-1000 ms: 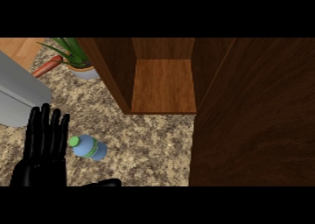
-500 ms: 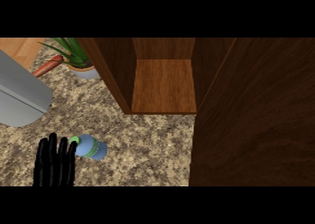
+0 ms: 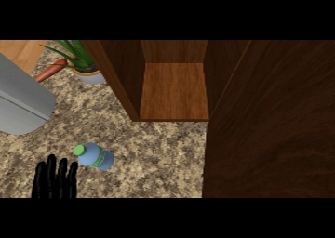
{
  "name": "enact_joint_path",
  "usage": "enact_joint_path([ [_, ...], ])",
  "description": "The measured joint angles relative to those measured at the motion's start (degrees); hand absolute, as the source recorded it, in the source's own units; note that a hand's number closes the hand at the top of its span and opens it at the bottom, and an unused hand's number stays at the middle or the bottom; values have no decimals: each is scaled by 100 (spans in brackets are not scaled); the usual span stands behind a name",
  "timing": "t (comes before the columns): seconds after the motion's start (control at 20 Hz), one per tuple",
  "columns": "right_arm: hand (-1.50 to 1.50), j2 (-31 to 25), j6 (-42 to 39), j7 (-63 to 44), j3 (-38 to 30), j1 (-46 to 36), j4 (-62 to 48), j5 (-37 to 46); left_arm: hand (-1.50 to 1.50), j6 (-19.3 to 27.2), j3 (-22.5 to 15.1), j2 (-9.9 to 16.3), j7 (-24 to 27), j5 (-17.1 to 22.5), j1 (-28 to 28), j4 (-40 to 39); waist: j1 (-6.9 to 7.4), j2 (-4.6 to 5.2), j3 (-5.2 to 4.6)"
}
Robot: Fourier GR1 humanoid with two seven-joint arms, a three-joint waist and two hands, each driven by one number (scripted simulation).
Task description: Pick up the bottled water, place it into the cabinet and close the cabinet
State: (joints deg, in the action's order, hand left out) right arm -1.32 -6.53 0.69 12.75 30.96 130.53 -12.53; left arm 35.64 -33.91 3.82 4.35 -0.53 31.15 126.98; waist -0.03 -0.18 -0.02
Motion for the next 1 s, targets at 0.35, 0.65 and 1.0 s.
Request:
enact_joint_path([
  [0.35,-150,-89,-113,253,27,279,51,-20,-150,-152,481,208,547,631,257,-64,4,1,0],
  [0.65,-150,-76,-153,457,64,263,-145,79,-150,-530,1237,377,928,1276,245,-499,5,6,0],
  [1.0,-150,-149,-264,720,225,547,-139,173,-150,-968,1848,528,1212,1642,69,-1187,-10,7,1],
])
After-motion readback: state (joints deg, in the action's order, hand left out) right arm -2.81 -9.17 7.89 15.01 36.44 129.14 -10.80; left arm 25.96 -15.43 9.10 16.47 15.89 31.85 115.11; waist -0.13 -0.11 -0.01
